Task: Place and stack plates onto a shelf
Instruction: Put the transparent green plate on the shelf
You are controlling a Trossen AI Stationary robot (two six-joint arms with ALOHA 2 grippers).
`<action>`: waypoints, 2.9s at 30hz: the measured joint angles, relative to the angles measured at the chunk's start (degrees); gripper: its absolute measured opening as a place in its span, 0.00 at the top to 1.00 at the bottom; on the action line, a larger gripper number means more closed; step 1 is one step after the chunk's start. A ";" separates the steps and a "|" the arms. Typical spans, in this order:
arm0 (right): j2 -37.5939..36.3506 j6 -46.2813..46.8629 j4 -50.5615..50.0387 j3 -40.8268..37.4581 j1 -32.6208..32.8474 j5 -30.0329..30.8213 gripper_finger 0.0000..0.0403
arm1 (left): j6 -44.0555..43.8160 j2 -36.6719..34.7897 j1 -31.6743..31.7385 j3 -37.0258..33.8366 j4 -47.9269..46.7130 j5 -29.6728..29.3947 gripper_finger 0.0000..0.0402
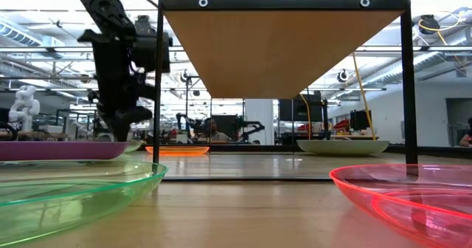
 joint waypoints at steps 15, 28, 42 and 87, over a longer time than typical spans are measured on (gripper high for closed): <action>0.00 -0.04 -0.70 0.02 0.00 0.02 0.57 | 10.80 -15.59 -9.13 1.10 -7.49 -4.81 1.00; -0.02 0.87 -1.59 0.02 0.00 0.09 0.57 | 31.65 -17.02 -25.22 11.38 -7.47 -9.40 1.00; -0.02 2.01 -1.65 0.02 0.00 0.09 0.57 | 57.58 -17.04 -37.09 12.70 5.90 -8.11 1.00; -0.02 2.47 -4.10 0.02 0.00 0.17 0.57 | 82.82 -3.36 -36.83 12.68 35.09 13.88 1.00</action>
